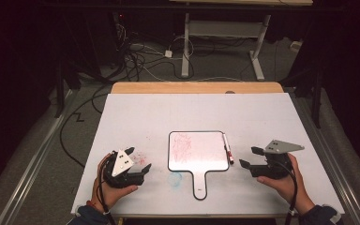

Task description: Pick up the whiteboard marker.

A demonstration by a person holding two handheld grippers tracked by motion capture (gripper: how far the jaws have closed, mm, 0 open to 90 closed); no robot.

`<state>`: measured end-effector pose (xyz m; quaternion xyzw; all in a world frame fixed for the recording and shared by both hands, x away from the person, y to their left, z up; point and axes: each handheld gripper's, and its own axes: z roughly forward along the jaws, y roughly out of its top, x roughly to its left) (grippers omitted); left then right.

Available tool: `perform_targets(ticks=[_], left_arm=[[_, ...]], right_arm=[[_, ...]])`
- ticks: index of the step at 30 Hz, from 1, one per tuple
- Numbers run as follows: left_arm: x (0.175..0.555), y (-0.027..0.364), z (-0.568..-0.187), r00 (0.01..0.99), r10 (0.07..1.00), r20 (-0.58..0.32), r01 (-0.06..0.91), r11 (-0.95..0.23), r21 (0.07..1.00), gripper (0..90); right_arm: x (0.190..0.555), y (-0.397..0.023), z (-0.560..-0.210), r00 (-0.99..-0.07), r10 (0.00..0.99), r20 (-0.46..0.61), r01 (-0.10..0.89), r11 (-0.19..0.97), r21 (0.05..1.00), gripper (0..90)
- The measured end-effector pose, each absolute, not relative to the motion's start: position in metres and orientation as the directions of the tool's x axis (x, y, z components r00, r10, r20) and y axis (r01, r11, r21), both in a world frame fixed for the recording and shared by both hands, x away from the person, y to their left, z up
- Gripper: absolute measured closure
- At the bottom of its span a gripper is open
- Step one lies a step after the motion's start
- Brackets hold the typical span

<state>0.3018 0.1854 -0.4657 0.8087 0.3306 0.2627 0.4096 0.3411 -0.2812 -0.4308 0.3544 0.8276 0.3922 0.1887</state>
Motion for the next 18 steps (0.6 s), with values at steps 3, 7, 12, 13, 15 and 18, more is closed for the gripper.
perform_targets(ticks=[3,7,12,13,15,18], left_arm=[[0.303,0.185,-0.467,0.643,0.75,0.153,0.329,-0.452,0.829,18.1],[0.304,0.181,-0.467,0.651,0.741,0.165,0.322,-0.466,0.824,22.1],[0.304,0.179,-0.468,0.657,0.735,0.168,0.323,-0.475,0.819,22.0],[0.304,0.179,-0.468,0.656,0.735,0.169,0.323,-0.477,0.817,22.0],[0.305,0.18,-0.468,0.655,0.734,0.181,0.31,-0.479,0.821,22.0],[0.304,0.181,-0.468,0.654,0.738,0.167,0.321,-0.47,0.822,22.0]], right_arm=[[0.357,-0.274,-0.43,-0.682,0.731,-0.005,0.476,0.449,0.757,35.2],[0.386,-0.261,-0.428,-0.69,0.722,0.047,0.523,0.454,0.721,38.7],[0.436,-0.242,-0.439,-0.649,0.751,0.12,0.64,0.454,0.62,44.4],[0.442,-0.24,-0.443,-0.642,0.757,0.124,0.653,0.455,0.605,46.0],[0.447,-0.238,-0.446,-0.635,0.761,0.132,0.667,0.455,0.591,47.0],[0.459,-0.236,-0.453,-0.614,0.774,0.152,0.694,0.438,0.571,54.1]])
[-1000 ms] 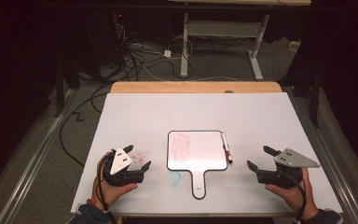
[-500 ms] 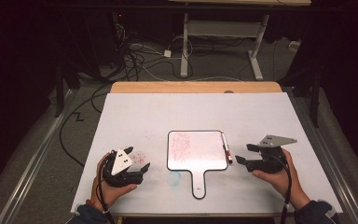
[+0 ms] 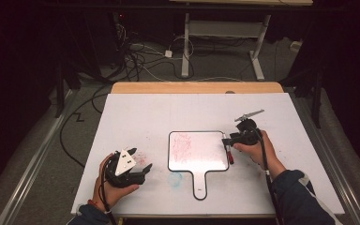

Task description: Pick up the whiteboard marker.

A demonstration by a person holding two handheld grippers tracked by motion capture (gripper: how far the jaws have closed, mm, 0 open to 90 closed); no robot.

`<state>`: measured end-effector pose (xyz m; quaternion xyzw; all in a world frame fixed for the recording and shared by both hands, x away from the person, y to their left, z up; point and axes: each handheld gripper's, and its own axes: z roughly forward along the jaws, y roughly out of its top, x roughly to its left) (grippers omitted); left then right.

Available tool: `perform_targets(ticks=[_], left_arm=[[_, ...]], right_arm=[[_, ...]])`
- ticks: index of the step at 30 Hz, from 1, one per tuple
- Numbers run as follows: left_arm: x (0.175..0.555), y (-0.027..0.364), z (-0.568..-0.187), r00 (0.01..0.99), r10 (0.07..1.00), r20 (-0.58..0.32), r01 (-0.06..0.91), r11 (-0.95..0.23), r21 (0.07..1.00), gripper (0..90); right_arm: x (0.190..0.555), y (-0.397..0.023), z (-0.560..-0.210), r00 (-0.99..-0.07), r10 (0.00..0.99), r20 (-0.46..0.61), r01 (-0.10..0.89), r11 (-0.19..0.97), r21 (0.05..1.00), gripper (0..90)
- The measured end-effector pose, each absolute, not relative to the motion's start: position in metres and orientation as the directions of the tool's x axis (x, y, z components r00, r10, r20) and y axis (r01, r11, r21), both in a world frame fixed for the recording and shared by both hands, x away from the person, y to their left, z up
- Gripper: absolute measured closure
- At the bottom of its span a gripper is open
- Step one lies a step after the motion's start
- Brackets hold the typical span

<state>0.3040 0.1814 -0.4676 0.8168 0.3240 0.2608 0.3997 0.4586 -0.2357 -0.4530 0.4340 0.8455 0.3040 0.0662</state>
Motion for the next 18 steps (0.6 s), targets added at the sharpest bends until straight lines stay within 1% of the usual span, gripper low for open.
perform_targets(ticks=[1,3,5,7,9,14,15,16,17,18], left_arm=[[0.3038,0.1819,-0.4675,0.655,0.737,0.168,0.322,-0.473,0.82,22.0],[0.3038,0.182,-0.4678,0.658,0.735,0.165,0.323,-0.473,0.82,22.0],[0.304,0.1812,-0.4679,0.658,0.735,0.162,0.323,-0.471,0.821,22.0],[0.3039,0.1802,-0.468,0.661,0.733,0.161,0.325,-0.472,0.82,22.0],[0.3039,0.1794,-0.4679,0.663,0.731,0.164,0.324,-0.477,0.817,22.0],[0.3046,0.1783,-0.4682,0.666,0.729,0.158,0.328,-0.477,0.816,22.0],[0.3046,0.178,-0.4682,0.666,0.728,0.161,0.328,-0.479,0.814,22.0],[0.3046,0.1779,-0.468,0.666,0.728,0.162,0.327,-0.48,0.814,22.0],[0.3046,0.1777,-0.4679,0.667,0.728,0.16,0.328,-0.479,0.814,22.0],[0.3045,0.1776,-0.4678,0.666,0.729,0.161,0.328,-0.479,0.814,22.0]], right_arm=[[0.4619,-0.2346,-0.4555,-0.604,0.782,0.156,0.703,0.43,0.567,59.3],[0.4627,-0.2346,-0.4553,-0.605,0.781,0.158,0.703,0.43,0.567,64.0],[0.4621,-0.235,-0.4545,-0.605,0.779,0.162,0.704,0.429,0.566,66.3],[0.461,-0.2371,-0.4528,-0.601,0.778,0.181,0.709,0.415,0.571,71.8],[0.459,-0.2383,-0.4513,-0.601,0.776,0.19,0.71,0.41,0.573,74.3],[0.4576,-0.2367,-0.45,-0.609,0.774,0.175,0.704,0.425,0.569,74.4],[0.4576,-0.2367,-0.4503,-0.597,0.78,0.186,0.717,0.415,0.559,70.9],[0.4578,-0.2367,-0.452,-0.589,0.782,0.205,0.734,0.412,0.54,64.2],[0.4578,-0.2367,-0.452,-0.589,0.782,0.205,0.734,0.412,0.54,64.2],[0.4571,-0.2383,-0.4553,-0.574,0.785,0.23,0.748,0.389,0.538,61.8]])
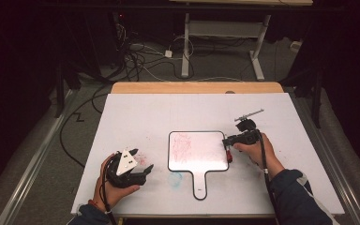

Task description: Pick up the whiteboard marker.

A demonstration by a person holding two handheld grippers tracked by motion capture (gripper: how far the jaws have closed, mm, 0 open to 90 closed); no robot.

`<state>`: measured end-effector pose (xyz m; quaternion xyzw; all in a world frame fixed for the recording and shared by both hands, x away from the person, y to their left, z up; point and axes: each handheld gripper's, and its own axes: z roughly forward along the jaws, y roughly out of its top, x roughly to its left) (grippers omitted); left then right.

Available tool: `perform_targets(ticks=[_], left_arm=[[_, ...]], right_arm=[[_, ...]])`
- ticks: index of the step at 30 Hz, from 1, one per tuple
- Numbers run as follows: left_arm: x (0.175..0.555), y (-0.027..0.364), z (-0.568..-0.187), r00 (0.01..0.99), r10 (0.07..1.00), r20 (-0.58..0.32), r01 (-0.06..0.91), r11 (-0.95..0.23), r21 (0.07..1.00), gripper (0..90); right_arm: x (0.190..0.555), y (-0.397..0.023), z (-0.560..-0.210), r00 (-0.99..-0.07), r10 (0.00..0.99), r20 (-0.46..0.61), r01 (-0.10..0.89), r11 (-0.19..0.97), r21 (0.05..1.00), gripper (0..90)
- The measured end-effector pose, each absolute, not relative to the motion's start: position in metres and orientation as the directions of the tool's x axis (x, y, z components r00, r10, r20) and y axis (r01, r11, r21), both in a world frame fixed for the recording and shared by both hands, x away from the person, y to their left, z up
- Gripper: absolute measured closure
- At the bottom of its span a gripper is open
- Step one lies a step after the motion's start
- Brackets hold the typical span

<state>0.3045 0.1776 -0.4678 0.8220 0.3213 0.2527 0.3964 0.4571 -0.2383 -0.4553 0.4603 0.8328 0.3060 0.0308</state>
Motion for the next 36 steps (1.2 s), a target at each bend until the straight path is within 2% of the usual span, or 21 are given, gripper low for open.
perform_targets(ticks=[2,4,7,8,11,13,15,22,24,29,32,36], left_arm=[[0.305,0.177,-0.468,0.667,0.728,0.157,0.329,-0.477,0.815,22.0],[0.305,0.177,-0.468,0.669,0.727,0.156,0.331,-0.479,0.813,22.0],[0.304,0.176,-0.468,0.671,0.725,0.152,0.329,-0.476,0.816,22.0],[0.304,0.175,-0.467,0.672,0.725,0.153,0.328,-0.476,0.816,22.0],[0.305,0.175,-0.468,0.673,0.723,0.155,0.33,-0.481,0.812,22.0],[0.305,0.174,-0.468,0.675,0.722,0.153,0.33,-0.481,0.812,22.0],[0.305,0.174,-0.468,0.675,0.722,0.151,0.331,-0.48,0.813,22.0],[0.305,0.173,-0.468,0.684,0.715,0.144,0.334,-0.483,0.81,21.9],[0.305,0.172,-0.468,0.688,0.711,0.145,0.335,-0.488,0.806,21.9],[0.306,0.169,-0.467,0.694,0.709,0.126,0.337,-0.475,0.813,21.9],[0.311,0.159,-0.463,0.718,0.695,0.048,0.359,-0.429,0.829,20.7],[0.316,0.142,-0.457,0.74,0.672,-0.003,0.366,-0.399,0.841,21.1]], right_arm=[[0.456,-0.239,-0.455,-0.566,0.789,0.24,0.754,0.377,0.538,63.4],[0.455,-0.241,-0.456,-0.539,0.794,0.283,0.772,0.33,0.544,63.5],[0.453,-0.244,-0.457,-0.529,0.776,0.343,0.783,0.291,0.55,68.9],[0.452,-0.244,-0.457,-0.536,0.76,0.367,0.783,0.286,0.552,67.8],[0.45,-0.241,-0.458,-0.542,0.757,0.365,0.781,0.293,0.552,69.4],[0.449,-0.237,-0.458,-0.553,0.766,0.327,0.767,0.316,0.558,70.3],[0.45,-0.234,-0.456,-0.566,0.773,0.287,0.75,0.339,0.569,79.4],[0.453,-0.233,-0.459,-0.577,0.779,0.247,0.739,0.368,0.565,77.6],[0.453,-0.232,-0.458,-0.591,0.775,0.224,0.724,0.388,0.57,80.9],[0.45,-0.233,-0.455,-0.594,0.783,0.186,0.699,0.387,0.601,81.5],[0.438,-0.233,-0.441,-0.624,0.755,0.201,0.644,0.351,0.68,81.5],[0.417,-0.223,-0.426,-0.679,0.709,0.191,0.562,0.335,0.756,81.5]])
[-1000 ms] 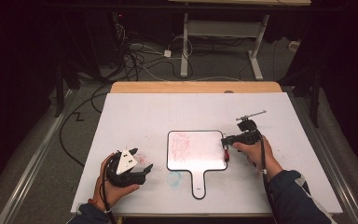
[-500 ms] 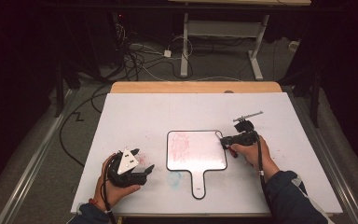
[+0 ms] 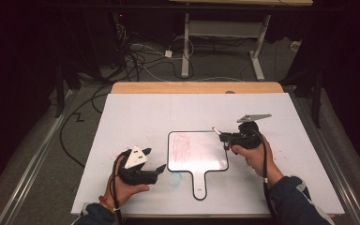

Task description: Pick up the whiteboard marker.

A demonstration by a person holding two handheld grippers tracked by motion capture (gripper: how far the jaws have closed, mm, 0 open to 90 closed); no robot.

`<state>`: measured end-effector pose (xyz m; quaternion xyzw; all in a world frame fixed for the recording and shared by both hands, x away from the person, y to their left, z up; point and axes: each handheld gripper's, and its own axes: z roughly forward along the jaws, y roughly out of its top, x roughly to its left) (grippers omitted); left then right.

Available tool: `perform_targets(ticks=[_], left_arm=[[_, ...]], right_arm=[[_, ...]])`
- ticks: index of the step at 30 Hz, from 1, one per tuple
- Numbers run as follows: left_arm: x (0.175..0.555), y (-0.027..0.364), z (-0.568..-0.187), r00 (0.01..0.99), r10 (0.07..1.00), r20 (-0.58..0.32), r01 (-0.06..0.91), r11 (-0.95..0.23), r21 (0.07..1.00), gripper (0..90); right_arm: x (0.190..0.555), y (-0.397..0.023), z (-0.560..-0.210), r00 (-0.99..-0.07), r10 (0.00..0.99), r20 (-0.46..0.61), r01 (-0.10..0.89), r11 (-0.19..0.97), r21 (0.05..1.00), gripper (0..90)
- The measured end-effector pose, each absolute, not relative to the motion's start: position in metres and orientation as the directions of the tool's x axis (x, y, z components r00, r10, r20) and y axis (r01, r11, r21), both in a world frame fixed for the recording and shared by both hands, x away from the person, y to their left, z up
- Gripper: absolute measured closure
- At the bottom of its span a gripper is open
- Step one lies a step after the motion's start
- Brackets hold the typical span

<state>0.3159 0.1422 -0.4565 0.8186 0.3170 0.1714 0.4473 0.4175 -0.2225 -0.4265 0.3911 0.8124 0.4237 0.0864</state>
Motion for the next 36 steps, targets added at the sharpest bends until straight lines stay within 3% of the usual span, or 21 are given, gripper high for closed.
perform_targets(ticks=[8,12,16,22,26,36], left_arm=[[0.333,0.067,-0.435,0.834,0.542,-0.098,0.316,-0.326,0.891,24.1],[0.341,0.042,-0.431,0.847,0.51,-0.152,0.327,-0.273,0.905,25.4],[0.346,0.031,-0.428,0.84,0.504,-0.198,0.348,-0.222,0.911,34.1],[0.349,0.025,-0.429,0.852,0.496,-0.166,0.324,-0.251,0.912,45.6],[0.352,0.025,-0.429,0.859,0.492,-0.14,0.306,-0.275,0.911,57.8],[0.364,0.022,-0.428,0.871,0.49,-0.032,0.232,-0.353,0.906,68.8]], right_arm=[[0.381,-0.192,-0.412,-0.779,0.587,0.22,0.436,0.255,0.863,81.5],[0.368,-0.181,-0.409,-0.791,0.571,0.22,0.403,0.216,0.889,81.5],[0.36,-0.178,-0.411,-0.787,0.577,0.219,0.389,0.19,0.901,81.5],[0.358,-0.184,-0.41,-0.779,0.587,0.22,0.387,0.175,0.905,81.4],[0.356,-0.188,-0.408,-0.774,0.607,0.18,0.358,0.186,0.915,81.3],[0.353,-0.19,-0.406,-0.773,0.617,0.148,0.325,0.185,0.928,81.3]])
